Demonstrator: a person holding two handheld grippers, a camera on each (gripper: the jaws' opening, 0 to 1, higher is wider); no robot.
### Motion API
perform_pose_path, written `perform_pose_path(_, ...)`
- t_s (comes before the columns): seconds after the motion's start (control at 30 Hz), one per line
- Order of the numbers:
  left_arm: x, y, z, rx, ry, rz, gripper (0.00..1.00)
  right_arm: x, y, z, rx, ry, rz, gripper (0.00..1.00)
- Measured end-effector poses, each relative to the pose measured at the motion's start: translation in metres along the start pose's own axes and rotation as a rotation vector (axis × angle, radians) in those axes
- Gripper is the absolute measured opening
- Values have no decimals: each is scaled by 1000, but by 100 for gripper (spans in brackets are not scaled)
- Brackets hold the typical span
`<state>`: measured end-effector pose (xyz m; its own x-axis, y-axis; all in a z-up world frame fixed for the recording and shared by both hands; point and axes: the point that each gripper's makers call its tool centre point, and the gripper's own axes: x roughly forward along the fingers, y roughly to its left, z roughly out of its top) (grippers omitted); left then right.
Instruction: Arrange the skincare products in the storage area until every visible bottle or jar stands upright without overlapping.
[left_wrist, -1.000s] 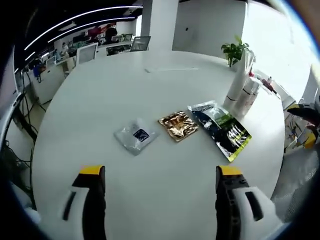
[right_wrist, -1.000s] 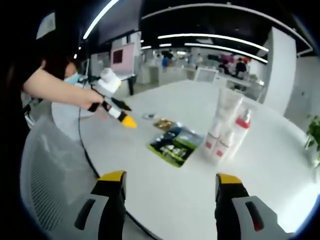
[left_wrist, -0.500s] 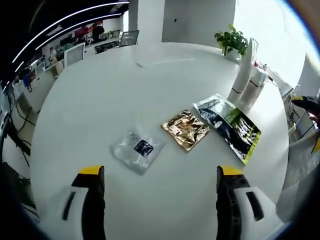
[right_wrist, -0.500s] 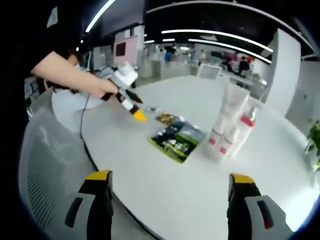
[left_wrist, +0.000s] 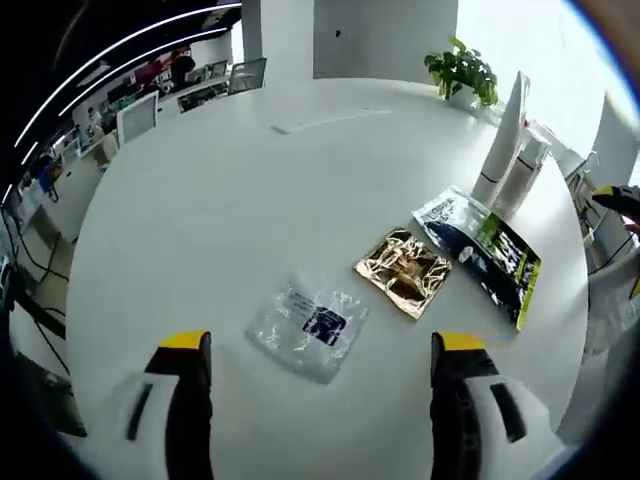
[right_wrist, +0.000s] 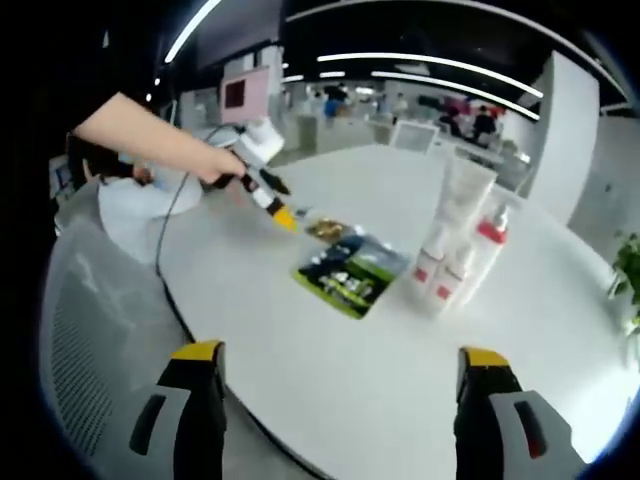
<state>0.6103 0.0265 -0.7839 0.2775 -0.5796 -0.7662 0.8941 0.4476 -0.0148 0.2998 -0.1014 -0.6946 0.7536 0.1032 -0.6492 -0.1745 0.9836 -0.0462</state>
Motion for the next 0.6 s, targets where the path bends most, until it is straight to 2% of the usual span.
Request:
perform_pose_path(0.2,6,5,1,23,17,-16,82,0,-2,-1,8,3,-8,99)
perform_pose_path(0.3,8,3,2,43,31,-45,78,0,-2,-2,8,8,-10,99)
perform_pose_path(0.43,12,4,0,88,68,-70,76,0,-2,-2,10,10,-9,99)
perform_pose_path(0.6,13,7,4,110,82,-96,68,0,-2,-3,10,15,-9,99)
